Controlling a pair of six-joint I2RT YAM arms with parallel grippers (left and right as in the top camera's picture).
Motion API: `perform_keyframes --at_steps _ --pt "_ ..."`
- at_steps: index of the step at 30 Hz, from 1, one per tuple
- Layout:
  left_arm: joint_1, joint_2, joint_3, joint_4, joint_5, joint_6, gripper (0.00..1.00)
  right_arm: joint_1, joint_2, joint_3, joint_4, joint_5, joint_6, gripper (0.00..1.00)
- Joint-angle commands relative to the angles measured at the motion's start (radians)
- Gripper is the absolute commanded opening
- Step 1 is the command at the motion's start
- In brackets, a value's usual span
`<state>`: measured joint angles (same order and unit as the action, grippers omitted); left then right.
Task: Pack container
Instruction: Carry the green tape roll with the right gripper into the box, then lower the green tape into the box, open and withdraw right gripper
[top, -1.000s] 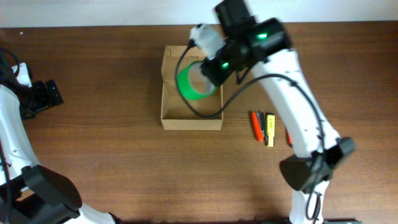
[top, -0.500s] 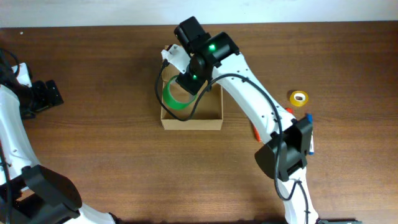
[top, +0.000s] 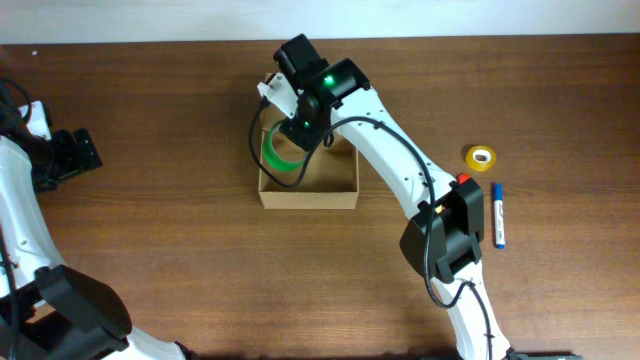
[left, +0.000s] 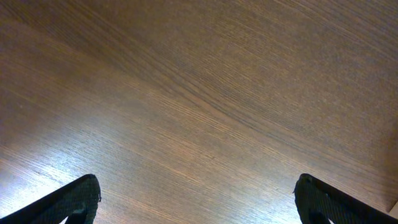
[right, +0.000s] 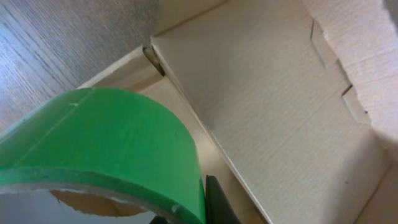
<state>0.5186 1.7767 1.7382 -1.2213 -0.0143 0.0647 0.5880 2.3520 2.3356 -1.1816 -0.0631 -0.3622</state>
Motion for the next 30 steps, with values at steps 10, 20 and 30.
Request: perform_keyframes --at_steps 10,20,30 --pt "0.004 0.009 -0.003 0.002 0.008 0.019 1.0 0.006 0.013 -0.127 0.019 0.023 0.011 0.04" --pt "0.004 0.009 -0.003 0.002 0.008 0.02 1.0 0.006 0.013 -0.185 0.065 0.022 0.003 0.04" --pt "0.004 0.009 -0.003 0.002 0.008 0.02 1.0 0.007 0.034 -0.185 0.153 0.015 -0.031 0.04"
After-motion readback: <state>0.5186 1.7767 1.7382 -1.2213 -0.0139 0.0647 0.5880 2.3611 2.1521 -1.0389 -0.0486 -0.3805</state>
